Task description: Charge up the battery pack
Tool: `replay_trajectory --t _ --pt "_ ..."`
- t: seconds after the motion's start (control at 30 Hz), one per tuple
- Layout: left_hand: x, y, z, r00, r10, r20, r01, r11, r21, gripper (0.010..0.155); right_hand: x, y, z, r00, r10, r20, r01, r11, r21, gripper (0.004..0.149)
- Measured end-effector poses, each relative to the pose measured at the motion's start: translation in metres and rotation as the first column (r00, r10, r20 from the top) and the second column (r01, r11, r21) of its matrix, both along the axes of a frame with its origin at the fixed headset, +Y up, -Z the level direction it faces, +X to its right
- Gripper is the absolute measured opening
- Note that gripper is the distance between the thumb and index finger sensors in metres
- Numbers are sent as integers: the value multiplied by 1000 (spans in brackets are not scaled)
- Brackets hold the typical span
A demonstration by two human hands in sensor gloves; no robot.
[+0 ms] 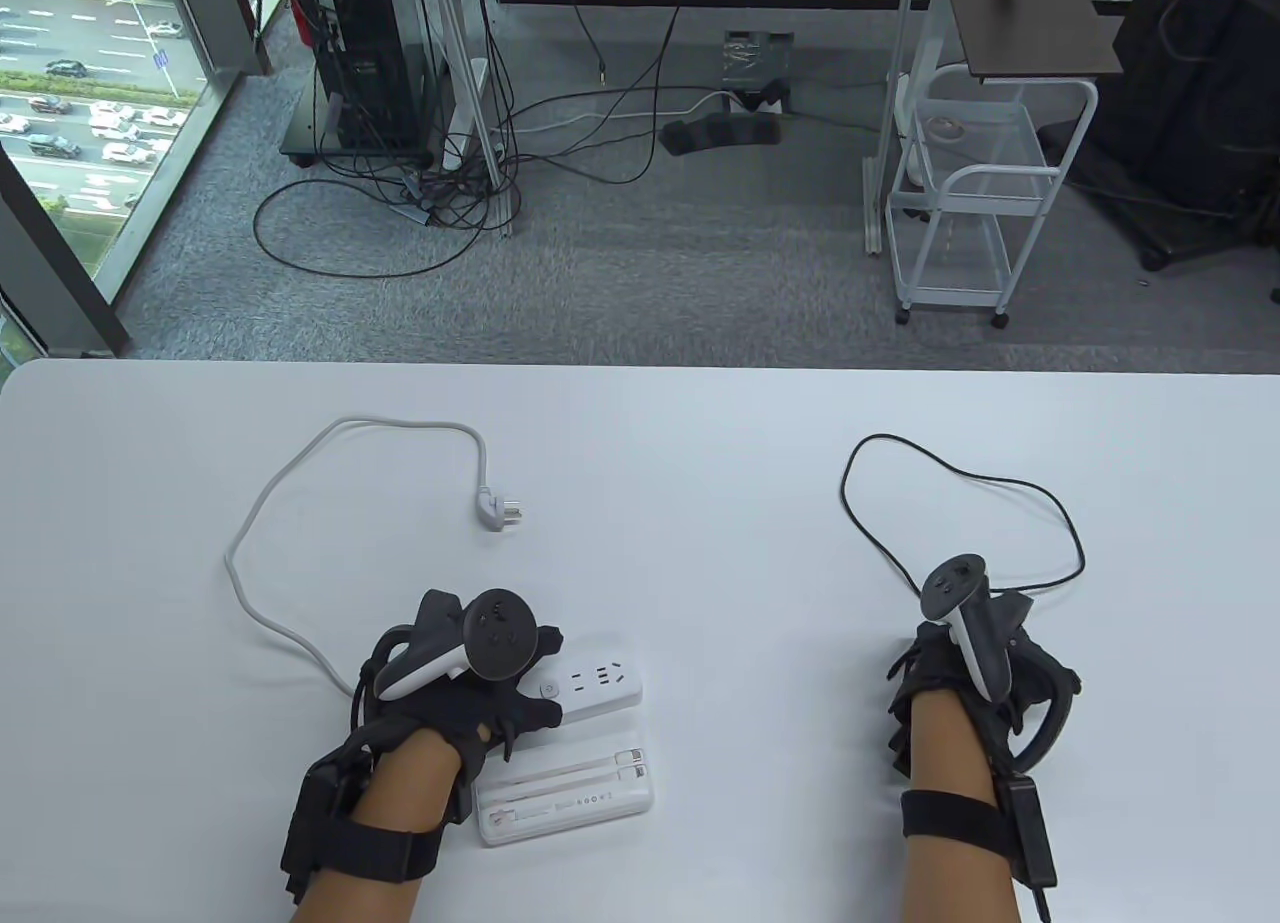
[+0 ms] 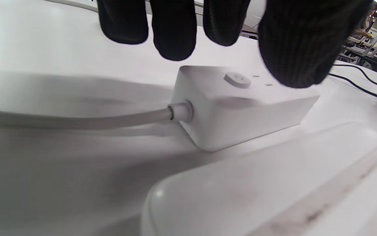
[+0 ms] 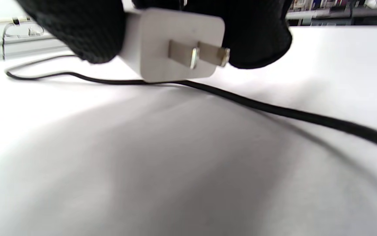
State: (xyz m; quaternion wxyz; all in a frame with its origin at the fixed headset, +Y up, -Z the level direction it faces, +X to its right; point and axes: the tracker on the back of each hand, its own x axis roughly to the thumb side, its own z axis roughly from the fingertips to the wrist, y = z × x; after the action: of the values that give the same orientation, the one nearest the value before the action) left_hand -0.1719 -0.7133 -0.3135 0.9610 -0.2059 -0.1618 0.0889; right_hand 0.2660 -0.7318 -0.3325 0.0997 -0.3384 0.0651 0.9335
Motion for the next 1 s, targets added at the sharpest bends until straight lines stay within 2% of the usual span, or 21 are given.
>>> replay_trajectory --t 0.13,0.23,0.33,0.67,1.0 --pt "1 -2 0 1000 -7 7 7 1000 1 81 -2 10 8 988 -153 -30 155 982 108 61" --pt "2 -4 1 1000 -7 13 7 1000 -4 81 -9 17 12 944 -320 -82 331 923 198 60" --pt "2 -4 1 1000 -5 14 5 1000 -4 81 -19 22 11 897 -415 -151 440 871 218 59" --pt "3 -13 -1 1000 -11 21 11 1000 -13 79 -68 27 3 767 -516 -380 583 808 80 60" --pt "5 -15 1 1000 -12 28 12 1000 -8 79 -118 33 1 647 -525 -553 602 797 -52 60"
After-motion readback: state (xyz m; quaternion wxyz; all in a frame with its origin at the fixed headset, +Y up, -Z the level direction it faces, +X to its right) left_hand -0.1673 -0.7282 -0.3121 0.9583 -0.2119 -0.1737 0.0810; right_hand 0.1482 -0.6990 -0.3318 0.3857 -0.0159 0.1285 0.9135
